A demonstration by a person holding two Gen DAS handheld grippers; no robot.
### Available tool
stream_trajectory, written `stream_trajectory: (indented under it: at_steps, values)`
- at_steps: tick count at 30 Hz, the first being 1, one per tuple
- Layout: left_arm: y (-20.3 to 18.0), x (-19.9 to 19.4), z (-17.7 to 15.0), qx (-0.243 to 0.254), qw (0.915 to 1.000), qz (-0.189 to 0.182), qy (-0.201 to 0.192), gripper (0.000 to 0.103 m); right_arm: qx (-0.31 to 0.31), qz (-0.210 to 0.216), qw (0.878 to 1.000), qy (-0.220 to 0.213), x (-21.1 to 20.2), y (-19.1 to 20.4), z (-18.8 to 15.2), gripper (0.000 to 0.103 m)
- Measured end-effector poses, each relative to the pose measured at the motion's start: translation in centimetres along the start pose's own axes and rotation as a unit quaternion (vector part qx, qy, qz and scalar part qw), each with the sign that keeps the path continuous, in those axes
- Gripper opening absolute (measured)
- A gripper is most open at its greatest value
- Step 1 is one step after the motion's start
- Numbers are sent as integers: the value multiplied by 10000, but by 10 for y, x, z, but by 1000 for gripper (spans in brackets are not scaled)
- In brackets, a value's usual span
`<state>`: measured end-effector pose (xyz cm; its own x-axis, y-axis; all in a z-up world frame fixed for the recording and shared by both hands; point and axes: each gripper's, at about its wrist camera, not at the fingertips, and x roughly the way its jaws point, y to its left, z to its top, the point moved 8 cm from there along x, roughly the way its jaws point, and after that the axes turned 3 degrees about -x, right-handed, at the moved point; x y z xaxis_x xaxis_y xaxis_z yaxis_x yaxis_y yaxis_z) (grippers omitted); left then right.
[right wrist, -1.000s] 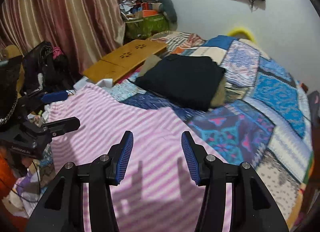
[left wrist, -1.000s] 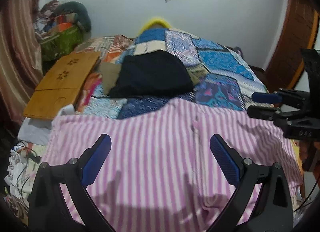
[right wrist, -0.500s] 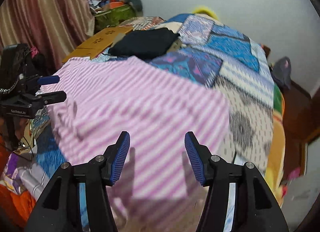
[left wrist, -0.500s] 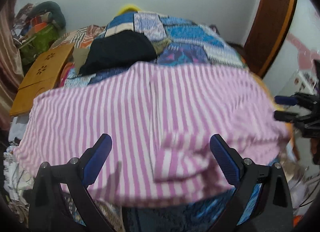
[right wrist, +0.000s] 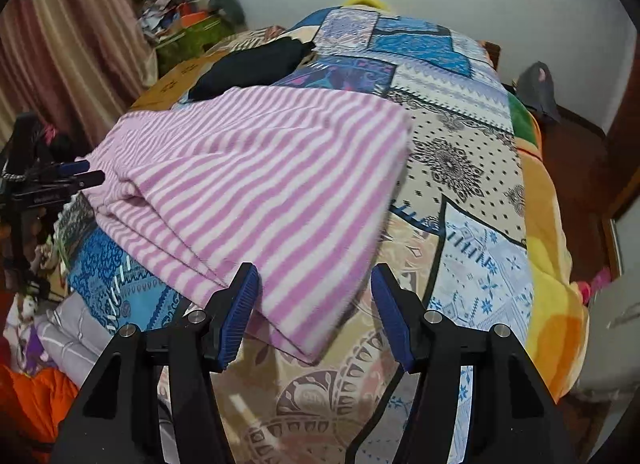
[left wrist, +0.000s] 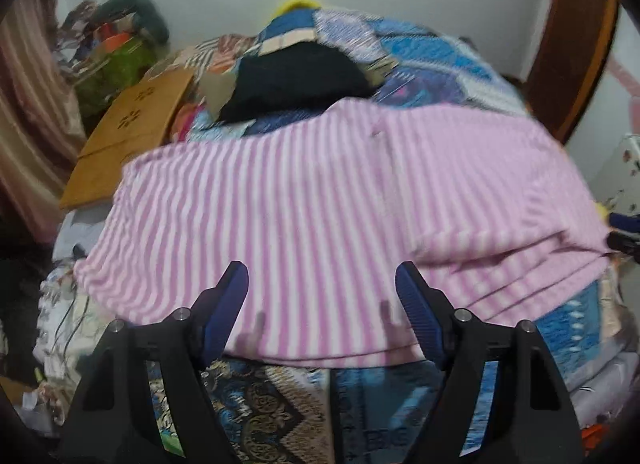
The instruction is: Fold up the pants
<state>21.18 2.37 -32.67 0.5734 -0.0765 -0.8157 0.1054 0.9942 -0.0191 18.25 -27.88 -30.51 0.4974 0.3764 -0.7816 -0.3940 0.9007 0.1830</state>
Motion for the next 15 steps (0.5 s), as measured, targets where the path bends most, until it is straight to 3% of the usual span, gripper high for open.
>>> stream_trajectory:
  at_steps: [4, 9, 11, 13, 15]
  values:
    - [-36, 0, 3, 329, 9982, -507, -1, 77, 128, 90, 9999, -7, 1, 3, -4, 55]
    - [-67, 20, 1, 918, 9943, -542, 78, 76, 190, 198, 9996, 39, 4, 7, -6, 55]
    - [-74, 27, 5, 1064, 9922, -641, 71, 63, 173, 204, 9996, 41, 5, 8, -6, 55]
    - [-81, 32, 5, 1220, 9889, -836, 173, 36, 166, 208, 9996, 40, 5, 9, -5, 55]
    - [-86, 37, 6, 1325, 9867, -900, 259, 23, 164, 214, 9996, 47, 6, 9, -6, 55]
